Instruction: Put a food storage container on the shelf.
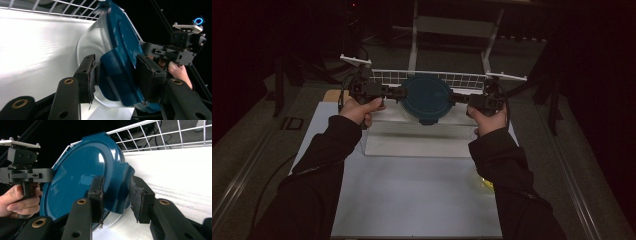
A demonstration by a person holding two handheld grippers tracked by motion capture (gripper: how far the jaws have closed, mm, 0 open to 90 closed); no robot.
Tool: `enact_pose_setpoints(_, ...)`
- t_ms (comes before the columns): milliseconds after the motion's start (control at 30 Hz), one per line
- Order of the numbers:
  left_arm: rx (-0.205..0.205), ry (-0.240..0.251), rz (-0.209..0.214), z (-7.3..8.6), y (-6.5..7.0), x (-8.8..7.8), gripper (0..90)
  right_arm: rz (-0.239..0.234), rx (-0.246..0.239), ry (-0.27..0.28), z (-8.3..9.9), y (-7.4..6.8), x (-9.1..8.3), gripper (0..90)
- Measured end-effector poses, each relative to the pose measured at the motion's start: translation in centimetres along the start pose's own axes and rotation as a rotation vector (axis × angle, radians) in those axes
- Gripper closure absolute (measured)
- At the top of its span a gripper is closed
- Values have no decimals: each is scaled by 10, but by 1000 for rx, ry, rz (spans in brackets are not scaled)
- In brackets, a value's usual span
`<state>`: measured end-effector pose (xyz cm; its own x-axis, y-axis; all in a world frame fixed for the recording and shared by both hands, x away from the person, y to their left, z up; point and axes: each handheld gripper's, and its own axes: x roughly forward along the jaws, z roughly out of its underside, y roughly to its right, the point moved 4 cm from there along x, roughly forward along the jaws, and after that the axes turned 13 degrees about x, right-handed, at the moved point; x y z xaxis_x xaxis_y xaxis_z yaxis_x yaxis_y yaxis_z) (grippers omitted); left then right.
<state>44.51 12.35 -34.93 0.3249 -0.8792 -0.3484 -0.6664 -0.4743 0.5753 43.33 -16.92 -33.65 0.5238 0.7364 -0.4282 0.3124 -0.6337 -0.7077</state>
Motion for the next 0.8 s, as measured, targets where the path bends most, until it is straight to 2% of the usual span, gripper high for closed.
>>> enact_pose_setpoints(33,-4,-9,-6,1,-3,1,506,-1,12,2,-1,1,2,631)
enact_pose_setpoints(67,-6,5,12,2,-5,2,526,-4,15,8,-2,1,3,631)
enact_pose_setpoints(233,-19,52,18,4,-7,2,556,9,17,10,-5,1,6,635)
enact_pose_setpoints(300,-18,59,4,4,-7,2,550,4,25,11,-5,1,6,634)
enact_pose_setpoints(433,19,58,-48,3,-3,1,530,6,18,13,-5,1,6,631)
enact_pose_setpoints(500,25,60,-53,3,0,0,493,14,6,9,-5,0,6,625)
enact_pose_setpoints(733,87,77,-100,7,13,-11,409,43,-41,8,-3,-5,-2,596)
enact_pose_setpoints(800,118,91,-104,9,18,-16,378,41,-48,10,0,-6,-5,594)
